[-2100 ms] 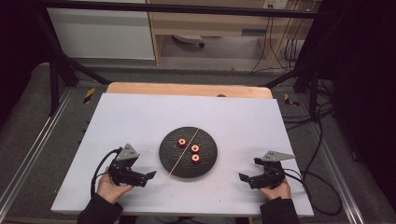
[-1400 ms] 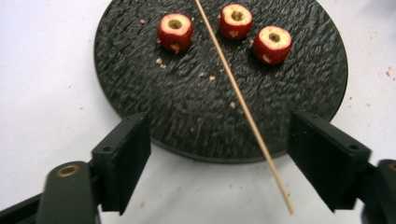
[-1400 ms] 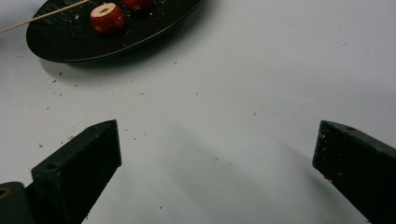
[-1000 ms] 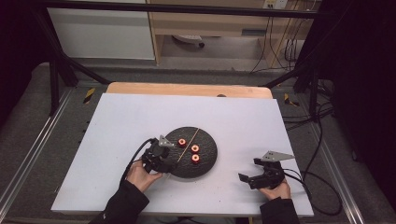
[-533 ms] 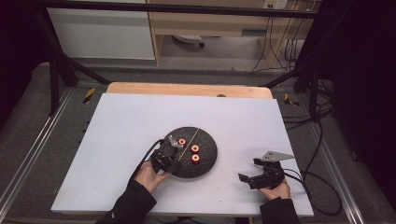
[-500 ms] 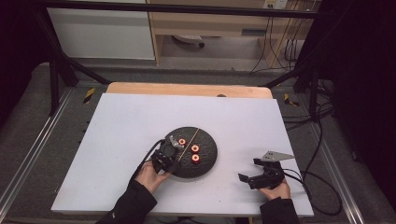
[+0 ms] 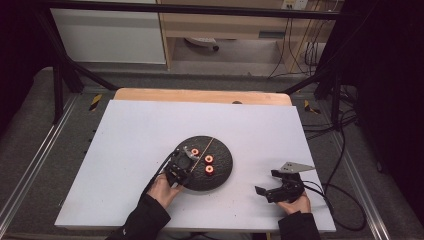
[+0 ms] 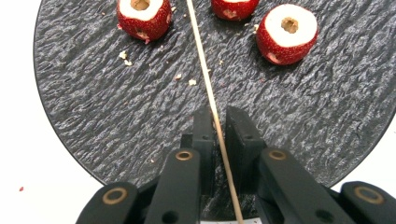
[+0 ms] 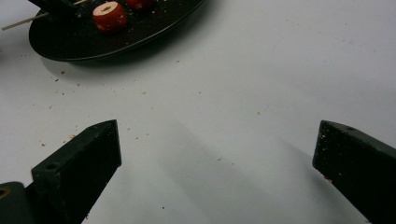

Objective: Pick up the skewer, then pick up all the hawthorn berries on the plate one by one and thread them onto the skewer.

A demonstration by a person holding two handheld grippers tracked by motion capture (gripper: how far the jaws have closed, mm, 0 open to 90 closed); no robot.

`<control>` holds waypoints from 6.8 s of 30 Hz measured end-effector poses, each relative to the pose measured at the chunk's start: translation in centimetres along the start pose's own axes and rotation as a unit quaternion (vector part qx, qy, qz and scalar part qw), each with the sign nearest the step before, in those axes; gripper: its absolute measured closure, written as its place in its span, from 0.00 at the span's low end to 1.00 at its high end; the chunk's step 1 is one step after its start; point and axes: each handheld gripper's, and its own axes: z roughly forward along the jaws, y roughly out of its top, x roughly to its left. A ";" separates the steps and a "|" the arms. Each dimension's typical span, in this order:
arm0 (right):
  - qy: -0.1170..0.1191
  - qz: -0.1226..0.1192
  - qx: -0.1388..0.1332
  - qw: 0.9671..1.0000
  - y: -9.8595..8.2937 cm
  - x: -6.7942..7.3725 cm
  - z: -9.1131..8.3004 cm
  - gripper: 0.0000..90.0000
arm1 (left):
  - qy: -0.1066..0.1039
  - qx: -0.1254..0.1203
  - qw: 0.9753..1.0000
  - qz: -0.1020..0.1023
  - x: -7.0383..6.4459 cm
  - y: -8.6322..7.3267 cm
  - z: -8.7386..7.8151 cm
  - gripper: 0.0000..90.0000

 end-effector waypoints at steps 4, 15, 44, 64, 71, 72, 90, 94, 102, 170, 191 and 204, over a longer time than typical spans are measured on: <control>0.001 0.002 0.000 1.000 0.0 0.0 0.0 0.02 | 0.001 -0.003 1.000 -0.007 0.0 0.0 -0.1 0.96; 0.002 0.001 -0.001 1.000 0.0 0.0 0.0 0.02 | -0.008 -0.024 1.000 -0.008 0.2 -0.3 -0.8 0.97; -0.004 0.005 -0.005 1.000 0.1 0.1 -0.1 0.03 | -0.083 -0.137 0.987 -0.001 4.4 -7.6 -4.7 0.97; 0.002 0.002 0.025 1.000 3.8 3.1 2.3 0.04 | -0.071 -0.175 0.982 0.002 5.6 -11.7 -5.4 0.97; 0.006 -0.012 0.042 0.999 6.4 5.2 3.4 0.04 | -0.073 -0.181 0.981 0.000 5.7 -12.1 -5.6 0.97; 0.006 -0.012 0.042 0.999 6.4 5.2 3.4 0.04 | -0.073 -0.181 0.981 0.000 5.7 -12.1 -5.6 0.97; -0.002 -0.030 0.099 0.995 10.6 8.7 7.4 0.06 | -0.074 -0.183 0.980 0.001 5.7 -12.2 -5.3 0.97; -0.006 -0.033 0.121 0.992 11.4 9.3 8.4 0.08 | -0.072 -0.184 0.980 0.002 5.6 -12.2 -5.3 0.97; 0.000 -0.005 0.143 0.990 12.6 9.8 10.0 0.15 | -0.076 -0.183 0.980 0.000 5.7 -12.2 -5.3 0.97; 0.069 0.112 -0.066 0.989 12.4 8.8 8.6 0.67 | -0.072 -0.202 0.977 0.000 5.3 -12.4 -5.5 0.97; 0.078 0.161 -0.278 0.944 12.1 9.3 9.2 0.67 | -0.075 -0.217 0.973 -0.012 4.7 -12.5 -5.5 0.97; 0.079 0.182 -0.326 0.924 12.5 8.8 9.6 0.67 | -0.086 -0.247 0.965 -0.028 4.0 -12.3 -5.7 0.97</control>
